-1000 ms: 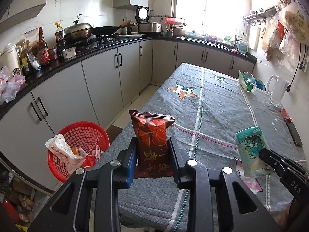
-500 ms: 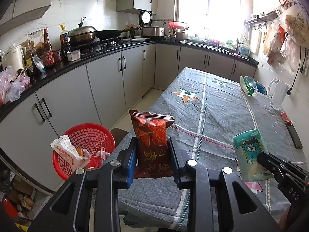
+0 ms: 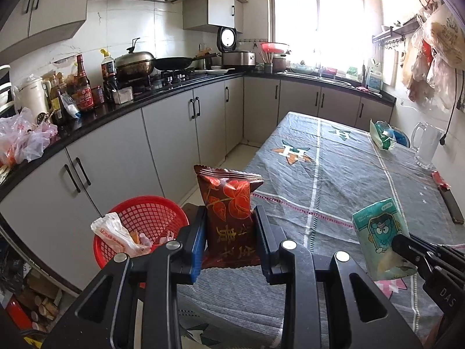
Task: Collect trash
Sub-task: 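Lift the teal pack and red chip bag and turn toward the basket, then carry the teal pack and red chip bag over the red basket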
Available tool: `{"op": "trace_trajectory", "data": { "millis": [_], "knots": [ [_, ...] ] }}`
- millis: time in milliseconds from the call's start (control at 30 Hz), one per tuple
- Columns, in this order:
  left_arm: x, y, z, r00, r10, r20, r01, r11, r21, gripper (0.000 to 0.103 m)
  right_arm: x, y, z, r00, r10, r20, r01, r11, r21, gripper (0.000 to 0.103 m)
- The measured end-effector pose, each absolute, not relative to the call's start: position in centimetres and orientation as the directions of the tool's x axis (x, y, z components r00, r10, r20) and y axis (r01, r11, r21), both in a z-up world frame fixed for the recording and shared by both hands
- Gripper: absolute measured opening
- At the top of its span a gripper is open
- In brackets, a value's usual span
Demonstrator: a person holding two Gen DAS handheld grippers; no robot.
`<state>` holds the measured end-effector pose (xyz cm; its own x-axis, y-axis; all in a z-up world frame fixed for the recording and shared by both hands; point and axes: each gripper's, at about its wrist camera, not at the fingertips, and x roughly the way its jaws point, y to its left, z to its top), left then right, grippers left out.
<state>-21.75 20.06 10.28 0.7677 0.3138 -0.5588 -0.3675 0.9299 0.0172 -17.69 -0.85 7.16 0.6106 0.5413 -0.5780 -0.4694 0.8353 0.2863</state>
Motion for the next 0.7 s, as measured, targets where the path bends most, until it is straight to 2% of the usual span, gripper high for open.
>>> {"op": "trace_trajectory", "data": {
  "millis": [433,700],
  "knots": [
    [-21.4,22.9,8.8,0.74,0.332,-0.584,-0.409,0.912,0.0,0.03,-17.1,2.1,7.2,0.579,0.553,-0.599,-0.509,0.819,0.265,0.012],
    [-22.0,30.7,7.2,0.701,0.332,-0.631,-0.492,0.866,-0.092,0.03,-15.1,7.3,7.0,0.497,0.593,-0.634,-0.572,0.773,0.274,0.012]
  ]
}}
